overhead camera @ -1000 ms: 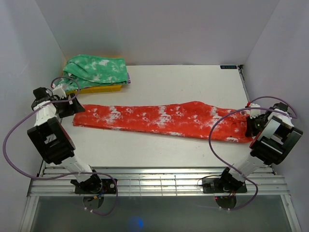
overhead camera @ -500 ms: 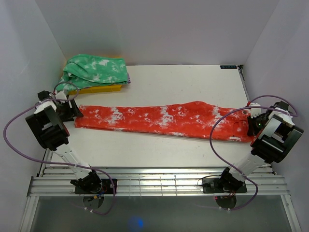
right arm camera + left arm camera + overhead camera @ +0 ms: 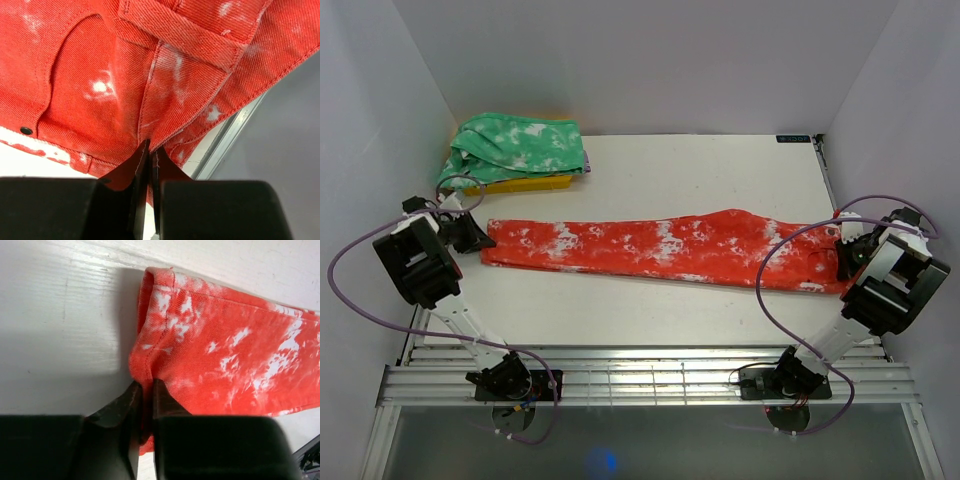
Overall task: Fold and stack the trousers
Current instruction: Fold the trousers
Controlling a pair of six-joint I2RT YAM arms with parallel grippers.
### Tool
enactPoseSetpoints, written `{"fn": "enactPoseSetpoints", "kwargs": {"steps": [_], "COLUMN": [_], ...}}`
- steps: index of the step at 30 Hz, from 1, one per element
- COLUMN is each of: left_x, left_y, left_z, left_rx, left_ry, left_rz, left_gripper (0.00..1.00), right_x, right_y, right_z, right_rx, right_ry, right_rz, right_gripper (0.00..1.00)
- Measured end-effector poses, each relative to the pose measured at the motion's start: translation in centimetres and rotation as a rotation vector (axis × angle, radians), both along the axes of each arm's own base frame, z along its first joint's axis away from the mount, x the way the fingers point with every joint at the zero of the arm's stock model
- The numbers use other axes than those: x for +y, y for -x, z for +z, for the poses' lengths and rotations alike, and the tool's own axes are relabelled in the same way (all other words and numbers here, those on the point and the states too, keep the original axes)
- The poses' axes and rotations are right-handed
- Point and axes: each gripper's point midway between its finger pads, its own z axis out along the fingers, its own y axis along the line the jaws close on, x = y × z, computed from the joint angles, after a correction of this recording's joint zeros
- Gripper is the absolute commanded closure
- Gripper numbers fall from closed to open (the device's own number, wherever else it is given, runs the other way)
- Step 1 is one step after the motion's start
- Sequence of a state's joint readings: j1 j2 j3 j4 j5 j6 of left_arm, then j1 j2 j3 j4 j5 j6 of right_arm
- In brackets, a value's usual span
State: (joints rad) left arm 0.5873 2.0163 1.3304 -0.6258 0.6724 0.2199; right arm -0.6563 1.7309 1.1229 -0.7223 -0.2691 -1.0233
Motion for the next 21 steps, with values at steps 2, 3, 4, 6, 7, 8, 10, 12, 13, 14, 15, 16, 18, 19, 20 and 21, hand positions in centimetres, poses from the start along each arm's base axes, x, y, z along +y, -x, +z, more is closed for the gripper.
{"fn": "enactPoseSetpoints", "kwargs": {"steps": [2,3,4,6,7,8,10,12,13,14,15,16,18,19,20,21], "left_x": [-0.4,-0.5,-0.5,-0.4,-0.2,0.1,0.7,1.7,2.2,2.8,3.4,3.9,4.6,4.7,4.5,4.3], "left_y": [0.1,0.1,0.0,0.1,0.1,0.1,-0.2,-0.9,-1.4,-1.9,-2.5,-3.0,-3.5,-3.6,-3.5,-3.4], "left_z": [-0.1,0.0,0.1,0.3,0.5,0.8,2.0,4.0,5.1,6.4,7.7,9.0,11.4,12.3,13.1,13.5], "left_rx": [0.004,0.005,0.001,0.005,0.012,0.017,0.02,-0.002,-0.017,-0.041,-0.064,-0.09,-0.134,-0.149,-0.16,-0.165], "left_ry": [0.027,0.035,0.038,0.043,0.044,0.042,0.038,0.013,-0.007,-0.031,-0.057,-0.085,-0.135,-0.156,-0.173,-0.185], "left_rz": [0.0,0.003,0.002,0.008,0.016,0.022,0.03,0.024,0.02,0.012,0.006,0.0,-0.012,-0.02,-0.031,-0.037], "left_gripper": [0.99,1.0,1.0,1.0,1.0,1.0,1.0,1.0,1.0,1.0,1.0,1.0,1.0,1.0,1.0,1.0], "right_x": [-0.1,-0.1,-0.1,0.0,0.0,0.1,0.4,1.4,2.3,3.3,4.1,5.3,7.2,7.9,8.7,9.4], "right_y": [0.0,0.0,0.0,0.0,0.0,0.0,-0.1,0.0,0.1,0.2,0.3,0.5,0.6,0.7,0.7,0.8], "right_z": [0.0,0.0,0.0,0.0,0.0,0.0,0.1,0.2,0.3,0.4,0.6,0.7,1.2,1.4,1.7,1.9], "right_rx": [0.001,0.001,0.001,0.0,-0.001,-0.002,-0.01,-0.013,-0.012,-0.012,-0.01,-0.009,-0.008,-0.007,-0.007,-0.005], "right_ry": [0.002,0.002,0.001,0.0,-0.001,-0.005,-0.019,-0.059,-0.088,-0.112,-0.132,-0.157,-0.2,-0.217,-0.24,-0.262], "right_rz": [0.0,0.0,0.0,0.004,0.006,0.009,0.021,0.035,0.05,0.068,0.083,0.104,0.137,0.145,0.157,0.162], "right_gripper": [0.92,0.92,0.92,0.92,0.92,0.92,0.91,0.88,0.86,0.84,0.83,0.81,0.64,0.58,0.51,0.49]}}
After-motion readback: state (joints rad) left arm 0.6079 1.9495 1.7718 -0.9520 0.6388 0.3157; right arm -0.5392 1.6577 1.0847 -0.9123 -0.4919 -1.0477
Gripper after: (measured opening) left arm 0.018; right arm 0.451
